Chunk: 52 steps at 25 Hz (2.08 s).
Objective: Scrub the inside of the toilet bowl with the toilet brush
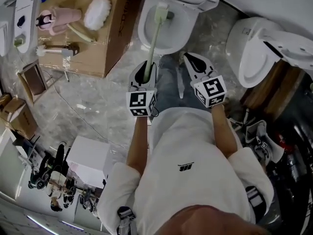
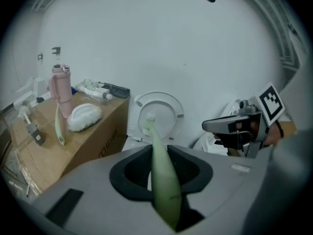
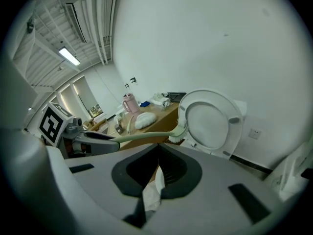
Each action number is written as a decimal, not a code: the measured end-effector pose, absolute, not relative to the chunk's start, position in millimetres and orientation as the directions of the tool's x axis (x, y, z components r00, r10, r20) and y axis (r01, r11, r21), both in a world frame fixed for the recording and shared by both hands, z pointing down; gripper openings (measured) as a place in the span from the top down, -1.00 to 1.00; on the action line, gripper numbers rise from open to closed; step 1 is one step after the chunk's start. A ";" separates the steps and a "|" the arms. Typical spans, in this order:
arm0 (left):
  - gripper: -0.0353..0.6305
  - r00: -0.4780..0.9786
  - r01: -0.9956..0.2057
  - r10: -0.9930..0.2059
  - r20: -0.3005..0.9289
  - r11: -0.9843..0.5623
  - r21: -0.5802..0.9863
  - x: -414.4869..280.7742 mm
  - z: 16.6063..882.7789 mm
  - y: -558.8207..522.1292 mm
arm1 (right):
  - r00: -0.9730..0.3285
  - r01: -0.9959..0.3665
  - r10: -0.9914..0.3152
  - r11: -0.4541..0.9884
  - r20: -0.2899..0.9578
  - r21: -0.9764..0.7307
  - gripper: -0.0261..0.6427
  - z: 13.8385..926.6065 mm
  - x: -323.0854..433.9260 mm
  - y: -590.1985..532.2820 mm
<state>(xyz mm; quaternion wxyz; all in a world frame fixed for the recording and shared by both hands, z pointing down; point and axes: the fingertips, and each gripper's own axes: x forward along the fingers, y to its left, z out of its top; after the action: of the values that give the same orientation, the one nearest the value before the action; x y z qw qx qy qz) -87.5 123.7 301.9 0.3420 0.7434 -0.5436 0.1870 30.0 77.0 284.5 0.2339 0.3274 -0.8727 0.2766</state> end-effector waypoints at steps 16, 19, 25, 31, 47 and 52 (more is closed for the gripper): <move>0.58 0.390 -0.920 -0.537 0.748 -0.194 0.340 -107.1 393.5 132.9 | -0.594 -0.766 -0.382 0.537 0.707 -0.354 0.94 369.5 24.2 105.6; 0.58 0.382 -0.923 -0.520 0.764 -0.182 0.338 -103.8 410.7 136.2 | -0.602 -0.751 -0.349 0.553 0.718 -0.361 0.94 386.5 24.9 110.5; 0.58 0.366 -0.930 -0.493 0.789 -0.162 0.331 -98.4 442.3 139.8 | -0.619 -0.726 -0.297 0.571 0.727 -0.384 0.94 416.3 26.4 118.4; 0.58 0.344 -0.939 -0.459 0.819 -0.149 0.311 -92.9 476.4 150.5 | -0.622 -0.707 -0.247 0.586 0.743 -0.397 0.94 446.8 31.0 126.9; 0.58 0.345 -0.937 -0.365 0.865 -0.077 0.341 -76.4 545.7 169.7 | -0.608 -0.693 -0.189 0.599 0.771 -0.401 0.94 501.2 44.2 138.6; 0.58 0.345 -0.938 -0.307 0.887 -0.076 0.339 -71.0 563.5 174.0 | -0.613 -0.692 -0.180 0.593 0.769 -0.412 0.94 510.1 44.9 138.7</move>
<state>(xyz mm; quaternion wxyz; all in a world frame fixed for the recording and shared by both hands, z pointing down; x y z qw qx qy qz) -71.0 174.0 563.5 0.4886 0.6587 -0.4725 0.3226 44.9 138.7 510.1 0.3506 0.2656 -0.8206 0.3648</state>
